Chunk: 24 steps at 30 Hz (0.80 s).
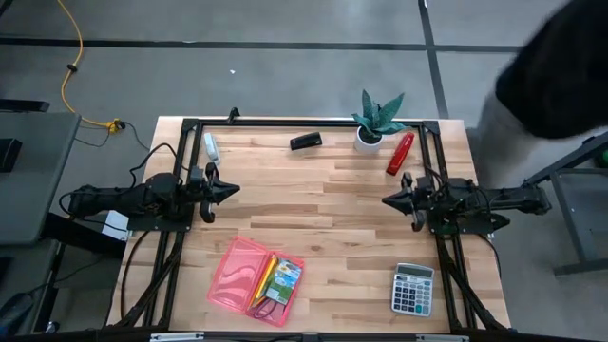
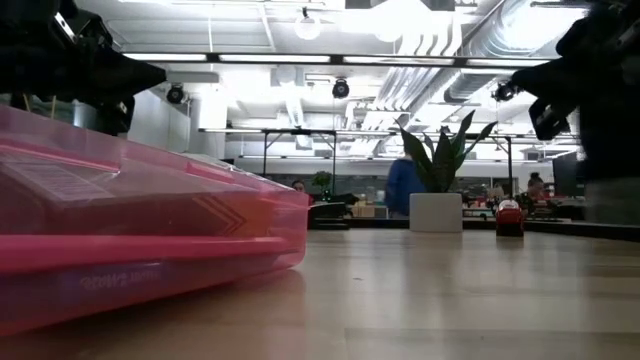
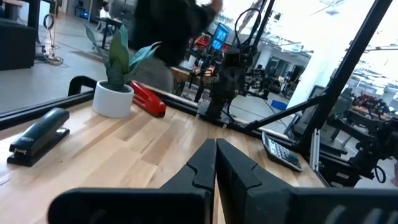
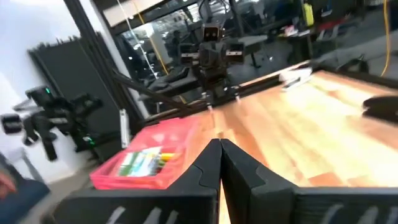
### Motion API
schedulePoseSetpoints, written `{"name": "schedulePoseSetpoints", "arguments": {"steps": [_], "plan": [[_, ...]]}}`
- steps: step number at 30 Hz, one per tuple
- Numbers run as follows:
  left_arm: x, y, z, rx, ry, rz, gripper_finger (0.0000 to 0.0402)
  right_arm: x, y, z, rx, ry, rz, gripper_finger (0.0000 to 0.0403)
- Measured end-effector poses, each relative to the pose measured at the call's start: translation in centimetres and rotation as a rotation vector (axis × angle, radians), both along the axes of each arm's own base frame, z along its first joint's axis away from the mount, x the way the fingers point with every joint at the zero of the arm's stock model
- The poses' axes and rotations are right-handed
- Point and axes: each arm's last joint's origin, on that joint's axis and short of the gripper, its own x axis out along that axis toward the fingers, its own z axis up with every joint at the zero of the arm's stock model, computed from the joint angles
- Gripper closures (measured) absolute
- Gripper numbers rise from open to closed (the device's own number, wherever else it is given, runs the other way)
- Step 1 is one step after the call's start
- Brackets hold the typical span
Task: Pack school essentials
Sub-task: Return to Home Position
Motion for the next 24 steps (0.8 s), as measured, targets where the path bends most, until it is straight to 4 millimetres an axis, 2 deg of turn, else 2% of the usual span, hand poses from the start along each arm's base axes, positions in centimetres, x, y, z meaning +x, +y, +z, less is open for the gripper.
{"name": "schedulePoseSetpoints", "arguments": {"steps": [5,9,24], "plan": [[0.00,0.00,0.01,0.000,-0.001,0.000,0.0401,0.01,0.01,-0.03,-0.120,-0.001,0.000,0.0403],[0.00,0.00,0.01,0.000,-0.001,0.000,0.0401,0.01,0.00,-0.03,-0.133,-0.001,-0.005,0.0403],[0.00,-0.01,0.01,0.001,-0.001,-0.002,0.0401,0.02,0.00,-0.05,0.086,0.006,0.001,0.0402]]}}
